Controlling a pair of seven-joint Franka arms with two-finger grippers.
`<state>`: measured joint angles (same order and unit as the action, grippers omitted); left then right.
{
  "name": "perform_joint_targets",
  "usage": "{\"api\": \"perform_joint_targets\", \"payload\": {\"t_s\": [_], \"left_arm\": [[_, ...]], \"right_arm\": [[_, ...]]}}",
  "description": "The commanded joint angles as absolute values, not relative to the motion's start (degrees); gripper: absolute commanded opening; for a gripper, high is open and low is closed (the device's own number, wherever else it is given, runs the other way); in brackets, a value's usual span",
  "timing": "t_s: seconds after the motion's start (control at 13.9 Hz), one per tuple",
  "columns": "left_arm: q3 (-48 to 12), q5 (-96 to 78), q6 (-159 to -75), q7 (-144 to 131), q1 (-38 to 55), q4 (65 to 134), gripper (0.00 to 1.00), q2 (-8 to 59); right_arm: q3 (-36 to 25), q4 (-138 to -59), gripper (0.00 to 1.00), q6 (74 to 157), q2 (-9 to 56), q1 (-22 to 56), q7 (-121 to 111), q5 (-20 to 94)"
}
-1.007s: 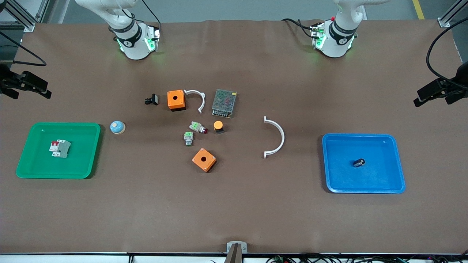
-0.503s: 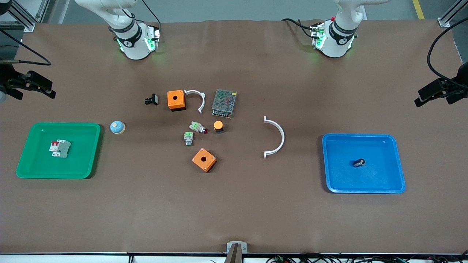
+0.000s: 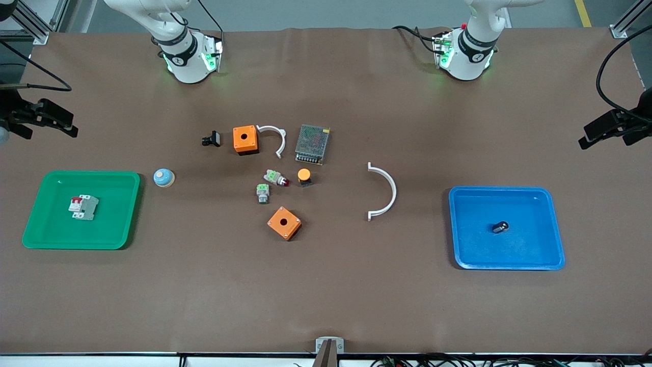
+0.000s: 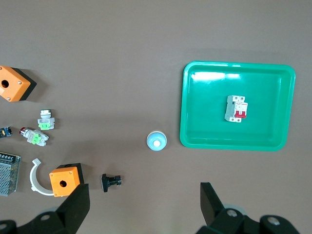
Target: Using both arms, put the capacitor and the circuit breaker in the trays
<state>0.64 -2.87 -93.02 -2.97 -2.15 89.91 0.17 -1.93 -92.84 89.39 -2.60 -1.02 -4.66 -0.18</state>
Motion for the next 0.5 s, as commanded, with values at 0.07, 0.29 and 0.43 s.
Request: {"api": "perform_joint_targets", "payload": {"t_s": [0.07,0.29,0.43], "left_arm": [[0.88,-2.72,-91.58,-2.47,-1.76,88.07,1.00,0.88],[0.70,-2.55,-91.58,-2.55,-1.58,88.07,1.00,0.88],[0.62,-2.55,-91.58,-2.55,-1.58,88.07,1.00,0.88]], "right_arm": [[-2.20,-94.04,1.00,90.00,-3.96,-0.62,-5.01,0.09],[-2.20,-94.04,1.00,90.09,-3.96,-0.62,-4.92,0.18],[-2.20,-94.04,1.00,90.26,-3.96,-0.62,-4.92,0.44]]}}
